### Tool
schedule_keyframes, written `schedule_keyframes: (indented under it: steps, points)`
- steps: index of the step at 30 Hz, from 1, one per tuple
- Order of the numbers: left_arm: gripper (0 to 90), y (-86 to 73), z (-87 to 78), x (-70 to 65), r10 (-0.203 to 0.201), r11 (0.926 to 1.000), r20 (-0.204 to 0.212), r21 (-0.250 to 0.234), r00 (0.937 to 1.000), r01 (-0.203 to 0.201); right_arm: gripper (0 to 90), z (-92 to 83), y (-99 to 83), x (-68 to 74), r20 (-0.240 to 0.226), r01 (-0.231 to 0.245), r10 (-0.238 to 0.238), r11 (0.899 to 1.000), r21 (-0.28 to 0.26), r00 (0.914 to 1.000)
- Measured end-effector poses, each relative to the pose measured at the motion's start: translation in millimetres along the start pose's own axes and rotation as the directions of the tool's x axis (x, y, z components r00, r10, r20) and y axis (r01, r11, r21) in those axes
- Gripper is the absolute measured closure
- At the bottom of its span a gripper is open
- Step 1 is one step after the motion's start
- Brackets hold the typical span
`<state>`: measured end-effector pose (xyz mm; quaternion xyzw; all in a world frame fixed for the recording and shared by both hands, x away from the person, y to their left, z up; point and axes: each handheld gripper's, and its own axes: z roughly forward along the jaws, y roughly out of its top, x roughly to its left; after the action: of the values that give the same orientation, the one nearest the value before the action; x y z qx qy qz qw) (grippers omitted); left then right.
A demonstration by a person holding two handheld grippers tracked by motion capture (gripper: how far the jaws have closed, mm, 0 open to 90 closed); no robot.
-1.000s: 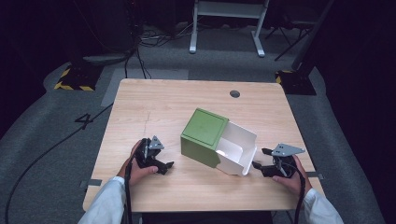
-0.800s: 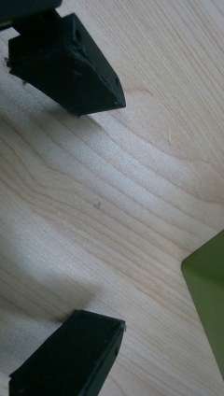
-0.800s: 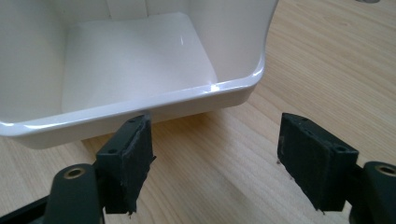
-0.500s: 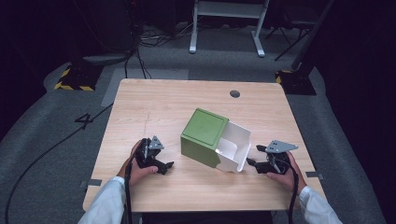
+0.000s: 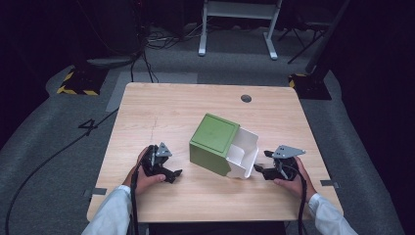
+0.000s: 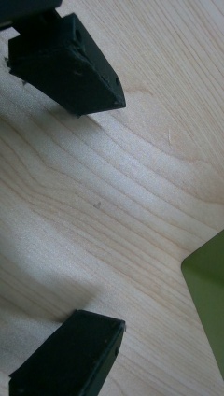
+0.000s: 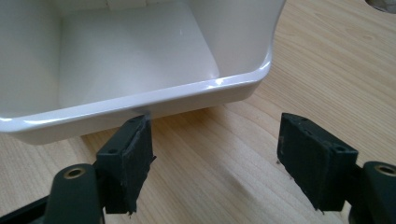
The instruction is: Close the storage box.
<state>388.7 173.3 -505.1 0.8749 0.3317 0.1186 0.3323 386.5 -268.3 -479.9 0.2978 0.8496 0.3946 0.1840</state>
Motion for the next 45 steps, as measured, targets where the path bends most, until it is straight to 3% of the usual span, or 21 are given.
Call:
schedule_keyframes:
  steps: [7, 19, 26, 29, 35, 45]
  points:
    - [0.1, 0.0, 0.0, 0.0, 0.000, 1.0000, 0.000, 0.000, 1.0000, 0.000, 26.7, 10.0, 7.0, 4.8, -0.012, 0.016, -0.016, 1.000, 0.001, 0.9998]
    - [0.2, 0.0, 0.0, 0.0, 0.000, 1.0000, 0.000, 0.000, 1.0000, 0.000, 29.0, 23.6, 18.3, 20.9, -0.048, 0.112, -0.110, 0.993, 0.032, 0.9928]
    - [0.1, -0.1, 0.0, -0.2, -0.003, 1.0000, 0.000, -0.001, 1.0000, 0.003, 33.8, 16.3, 17.9, 21.2, -0.081, 0.115, -0.113, 0.993, 0.014, 0.9902]
    - [0.1, 0.0, 0.0, 0.0, 0.000, 1.0000, 0.000, 0.000, 1.0000, 0.000, 36.8, 13.7, 20.4, 24.7, -0.098, 0.137, -0.136, 0.991, 0.000, 0.9858]
    - [0.2, 0.0, 0.0, 0.0, 0.000, 1.0000, 0.000, 0.000, 1.0000, 0.000, 38.8, 10.2, 26.0, 25.0, -0.116, 0.114, -0.119, 0.992, -0.047, 0.9862]
    - [0.1, 0.0, 0.0, 0.0, 0.000, 1.0000, 0.000, 0.000, 1.0000, 0.000, 40.4, 23.5, 35.3, 32.6, -0.125, 0.115, -0.119, 0.992, -0.041, 0.9850]
